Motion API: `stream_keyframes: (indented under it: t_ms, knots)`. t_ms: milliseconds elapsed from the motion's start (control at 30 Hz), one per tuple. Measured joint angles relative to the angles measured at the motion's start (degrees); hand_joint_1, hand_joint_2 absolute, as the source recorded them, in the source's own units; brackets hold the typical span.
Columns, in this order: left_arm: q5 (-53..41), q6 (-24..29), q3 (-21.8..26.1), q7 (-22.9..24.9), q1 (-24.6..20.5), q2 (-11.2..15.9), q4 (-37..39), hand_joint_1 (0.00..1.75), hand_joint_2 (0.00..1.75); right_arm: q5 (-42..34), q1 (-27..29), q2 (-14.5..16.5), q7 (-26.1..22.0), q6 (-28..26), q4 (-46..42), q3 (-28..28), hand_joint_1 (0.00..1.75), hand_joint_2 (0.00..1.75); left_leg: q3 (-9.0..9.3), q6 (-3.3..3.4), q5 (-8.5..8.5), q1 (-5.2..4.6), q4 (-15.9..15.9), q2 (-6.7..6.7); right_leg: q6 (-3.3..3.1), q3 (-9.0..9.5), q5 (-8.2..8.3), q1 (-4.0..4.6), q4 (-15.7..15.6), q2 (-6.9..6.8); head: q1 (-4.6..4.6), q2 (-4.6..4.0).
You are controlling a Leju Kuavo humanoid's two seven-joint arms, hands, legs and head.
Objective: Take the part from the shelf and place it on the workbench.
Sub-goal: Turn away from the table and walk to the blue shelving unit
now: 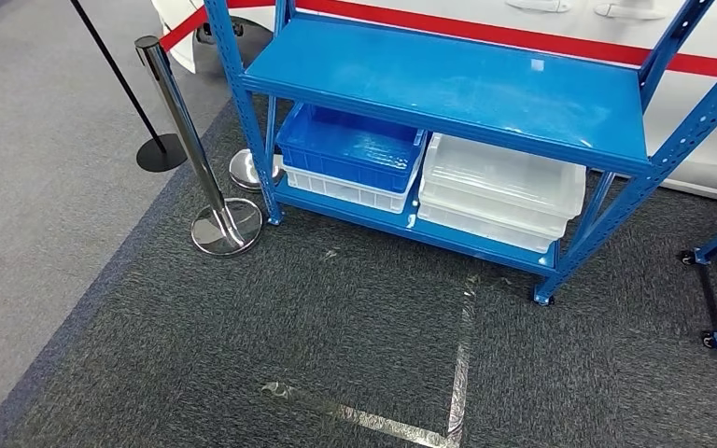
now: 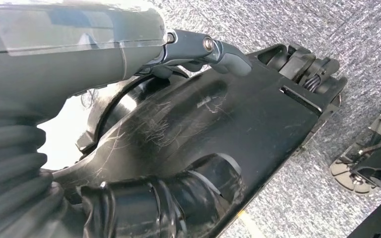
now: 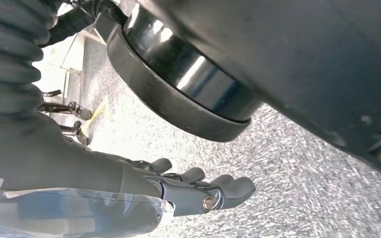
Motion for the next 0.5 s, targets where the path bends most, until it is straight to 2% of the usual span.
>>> stream_keyframes:
  t_ms: [33,67,133,167,200,233,300,333,367,400,500]
  knots:
    - [0.01,0.0,-0.04,-0.02,-0.01,-0.01,0.0,0.0,1.75,-0.01,-0.05,0.0,0.0,-0.1,-0.01,-0.01,0.0,1.75,0.14,0.43,0.3,0.11,-0.36,0.12,0.2,-0.47,-0.87,0.01,1.14,-0.01,0.09,0.0]
    - [0.01,0.0,-0.08,-0.03,-0.01,-0.01,0.0,0.0,1.75,-0.04,-0.09,-0.01,0.0,-0.19,-0.01,-0.02,0.0,1.31,0.29,0.78,0.54,0.2,-0.61,0.29,0.33,-1.49,-2.39,0.04,3.55,-0.03,0.21,0.0]
    - [0.0,0.0,-0.15,-0.05,0.0,-0.01,0.0,0.0,1.75,-0.09,-0.08,-0.01,0.01,-0.23,-0.01,-0.05,0.0,0.44,0.17,1.15,0.66,0.06,-0.64,0.57,0.5,-4.49,-5.91,0.09,10.77,-0.05,0.41,0.0]
    - [0.0,0.0,-0.18,-0.05,0.02,-0.01,0.0,0.0,1.75,-0.12,-0.03,-0.01,0.01,-0.23,-0.01,-0.07,0.0,0.0,0.11,1.21,0.65,0.0,-0.61,0.64,0.59,-5.75,-6.93,0.09,13.85,-0.06,0.44,0.0]
    - [0.0,0.0,-0.21,-0.05,0.02,-0.01,0.0,0.0,1.75,-0.13,0.05,-0.01,0.02,-0.23,-0.01,-0.08,0.0,0.0,0.11,1.24,0.63,-0.03,-0.57,0.65,0.65,-6.16,-6.88,0.06,15.09,-0.07,0.45,0.0]
    - [-0.01,0.0,-0.22,-0.05,0.02,-0.01,0.0,0.0,1.75,-0.14,0.1,-0.02,0.02,-0.23,-0.01,-0.09,0.0,0.0,0.17,1.22,0.58,-0.04,-0.5,0.62,0.68,-5.54,-5.79,0.02,14.15,-0.09,0.46,0.0]
    - [-0.01,0.0,-0.24,-0.09,0.02,-0.01,0.0,0.0,1.75,-0.15,0.31,-0.06,0.04,-0.23,-0.01,-0.08,0.0,0.0,0.27,1.02,0.26,-0.01,-0.19,0.5,0.6,-2.1,-2.29,-0.11,7.32,-0.12,0.47,0.0]
    - [-0.01,0.01,-0.25,-0.11,0.0,-0.01,0.0,0.0,1.75,-0.15,0.43,-0.07,0.06,-0.25,0.01,-0.08,0.0,0.0,0.1,0.77,-0.01,-0.13,0.2,0.46,0.49,-0.35,-1.23,-0.1,3.74,-0.13,0.5,0.0]
    - [0.0,0.02,-0.25,-0.1,-0.02,-0.01,0.0,0.0,1.75,-0.15,0.56,-0.07,0.08,-0.28,0.02,-0.07,0.0,0.0,-0.14,0.47,-0.18,-0.24,0.46,0.44,0.3,0.7,-0.8,-0.08,1.44,-0.11,0.48,0.0]
    - [0.0,0.04,-0.27,-0.08,-0.01,-0.01,0.0,0.0,1.75,-0.15,0.68,-0.08,0.1,-0.32,0.04,-0.08,0.0,0.44,-0.41,0.17,-0.29,-0.34,0.69,0.46,0.08,1.07,-0.98,-0.01,0.43,-0.05,0.47,0.0]
    - [0.0,0.07,-0.35,-0.02,-0.05,0.0,0.0,0.0,1.75,-0.15,0.99,-0.13,0.11,-0.39,0.1,-0.09,0.0,1.75,-0.73,-0.55,-0.69,-0.35,1.13,0.51,-0.69,1.07,-0.98,-0.02,-0.06,0.09,0.47,0.0]
